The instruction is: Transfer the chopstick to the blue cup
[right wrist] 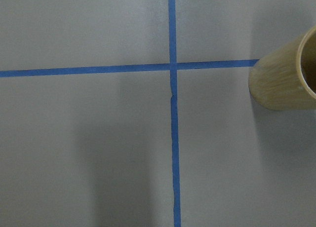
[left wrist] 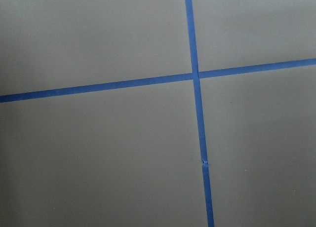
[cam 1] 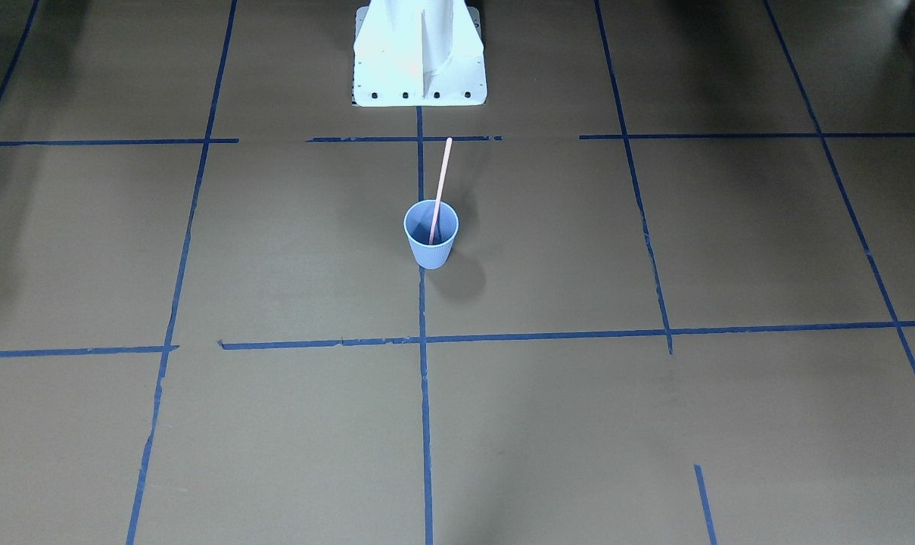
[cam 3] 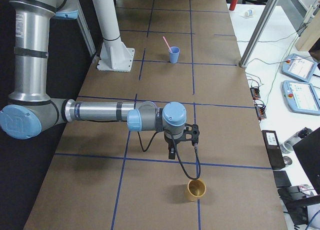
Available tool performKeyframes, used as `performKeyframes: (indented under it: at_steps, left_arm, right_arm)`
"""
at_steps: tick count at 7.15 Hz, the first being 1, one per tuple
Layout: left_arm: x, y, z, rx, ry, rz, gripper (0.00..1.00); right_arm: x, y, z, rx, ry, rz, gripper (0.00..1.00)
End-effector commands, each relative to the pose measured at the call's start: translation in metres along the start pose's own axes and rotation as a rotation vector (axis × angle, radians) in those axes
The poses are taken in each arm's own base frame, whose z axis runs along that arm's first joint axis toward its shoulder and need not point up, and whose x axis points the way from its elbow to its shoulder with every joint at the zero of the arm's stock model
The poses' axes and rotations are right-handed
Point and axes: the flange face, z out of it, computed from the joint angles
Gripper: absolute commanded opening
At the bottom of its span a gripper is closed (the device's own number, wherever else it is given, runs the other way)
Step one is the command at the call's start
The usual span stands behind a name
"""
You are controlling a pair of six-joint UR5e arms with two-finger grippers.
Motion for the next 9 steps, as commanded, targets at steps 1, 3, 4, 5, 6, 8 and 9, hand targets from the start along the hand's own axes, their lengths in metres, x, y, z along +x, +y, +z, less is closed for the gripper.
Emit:
performKeyframes:
  at_steps: [1, 3, 4, 5, 6, 8, 9]
  left_arm:
    - [0.002, -0.001, -0.002, 0.004, -0.002, 0.003, 1.00]
    - [0.002, -0.001, -0.002, 0.004, -0.002, 0.005, 1.00]
    - [0.002, -0.001, -0.001, 0.003, -0.002, 0.006, 1.00]
    - [0.002, 0.000, -0.002, 0.003, -0.002, 0.004, 1.00]
    - [0.001, 0.000, 0.000, 0.001, -0.001, 0.005, 1.00]
    - [0.002, -0.001, -0.001, 0.002, -0.002, 0.006, 1.00]
    - [0.002, -0.001, -0.001, 0.002, 0.000, 0.006, 1.00]
  right_arm:
    - [0.019, 0.014, 0.001, 0.001, -0.004, 0.035, 1.00]
    - [0.014, 0.007, -0.009, 0.017, -0.013, 0.037, 1.00]
    - [0.014, 0.006, -0.014, 0.024, -0.036, 0.049, 1.00]
    - [0.021, 0.008, -0.022, 0.017, -0.058, 0.096, 1.00]
    - [0.021, 0.006, -0.023, 0.009, -0.053, 0.106, 1.00]
    - [0.022, 0.005, -0.024, 0.011, -0.039, 0.103, 1.00]
    - [0.023, 0.005, -0.024, 0.013, -0.029, 0.102, 1.00]
